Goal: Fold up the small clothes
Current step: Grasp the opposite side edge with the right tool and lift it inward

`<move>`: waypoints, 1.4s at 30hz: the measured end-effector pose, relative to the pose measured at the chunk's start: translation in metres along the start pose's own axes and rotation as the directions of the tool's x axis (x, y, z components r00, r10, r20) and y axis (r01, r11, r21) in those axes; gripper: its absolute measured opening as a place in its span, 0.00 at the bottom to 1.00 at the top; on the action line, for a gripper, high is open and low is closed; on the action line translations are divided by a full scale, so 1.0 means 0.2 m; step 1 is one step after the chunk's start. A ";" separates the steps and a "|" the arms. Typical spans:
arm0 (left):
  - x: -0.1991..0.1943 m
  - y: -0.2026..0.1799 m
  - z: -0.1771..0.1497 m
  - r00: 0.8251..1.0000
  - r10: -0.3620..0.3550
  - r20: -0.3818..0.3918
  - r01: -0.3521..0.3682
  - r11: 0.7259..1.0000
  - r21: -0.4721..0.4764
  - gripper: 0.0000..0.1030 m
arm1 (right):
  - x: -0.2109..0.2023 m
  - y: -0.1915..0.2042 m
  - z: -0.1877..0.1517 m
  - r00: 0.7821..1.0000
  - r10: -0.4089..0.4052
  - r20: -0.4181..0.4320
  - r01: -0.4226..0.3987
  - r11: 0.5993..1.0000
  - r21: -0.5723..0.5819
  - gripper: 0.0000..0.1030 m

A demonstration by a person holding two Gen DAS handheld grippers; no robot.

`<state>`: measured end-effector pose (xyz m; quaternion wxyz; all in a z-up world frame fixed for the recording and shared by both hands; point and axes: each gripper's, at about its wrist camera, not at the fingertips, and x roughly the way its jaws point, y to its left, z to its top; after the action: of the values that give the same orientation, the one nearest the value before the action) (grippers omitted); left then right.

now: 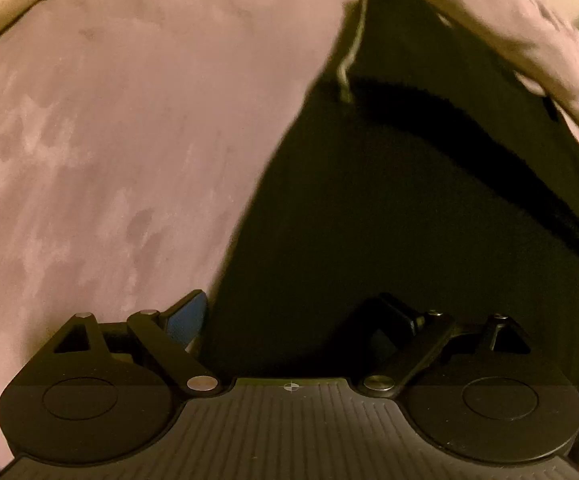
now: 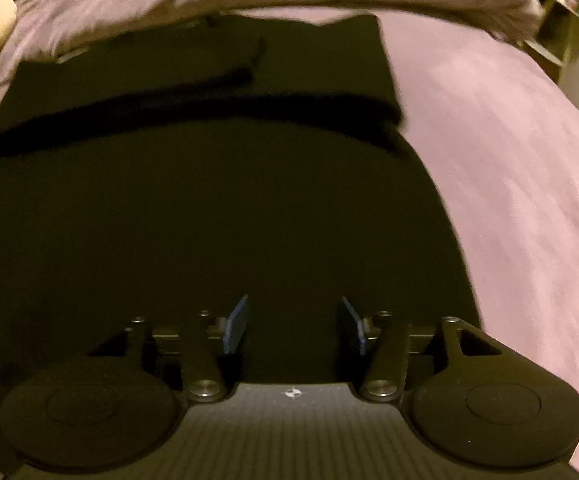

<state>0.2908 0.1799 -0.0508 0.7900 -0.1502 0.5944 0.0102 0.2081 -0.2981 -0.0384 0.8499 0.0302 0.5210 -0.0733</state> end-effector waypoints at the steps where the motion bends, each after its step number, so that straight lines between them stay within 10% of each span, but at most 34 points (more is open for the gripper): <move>1: -0.01 0.01 -0.04 1.000 -0.007 -0.006 0.007 1.000 0.006 0.92 | -0.03 -0.04 -0.04 1.000 -0.001 -0.024 0.002 1.000 0.019 0.56; 10: -0.11 0.05 -0.33 0.999 -0.015 -0.040 0.014 1.000 -0.020 0.92 | -0.24 -0.44 -0.26 0.994 0.018 -0.111 -0.010 0.997 0.072 0.61; 20: -0.12 0.16 -0.45 0.990 -0.074 -0.123 0.051 0.982 -0.184 0.77 | -0.16 -0.65 -0.43 0.954 0.251 -0.162 -0.198 0.937 0.289 0.59; 28: -0.13 0.23 -0.46 0.982 -0.124 -0.146 0.094 0.975 -0.200 0.40 | -0.15 -0.64 -0.46 0.924 0.355 -0.143 -0.288 0.892 0.348 0.18; 38: -0.11 0.24 -0.50 0.959 -0.163 -0.231 0.131 0.980 -0.147 0.56 | -0.10 -0.60 -0.43 0.913 0.368 -0.175 -0.290 0.888 0.356 0.30; 42: -0.11 0.25 -0.46 0.948 -0.192 -0.254 0.148 0.972 -0.182 0.13 | -0.08 -0.61 -0.42 0.903 0.388 -0.182 -0.297 0.873 0.388 0.17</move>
<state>0.1889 0.2079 -0.0641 0.6850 -0.2639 0.6784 -0.0308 0.1069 -0.4068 -0.0591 0.7561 0.2828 0.5902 -0.0075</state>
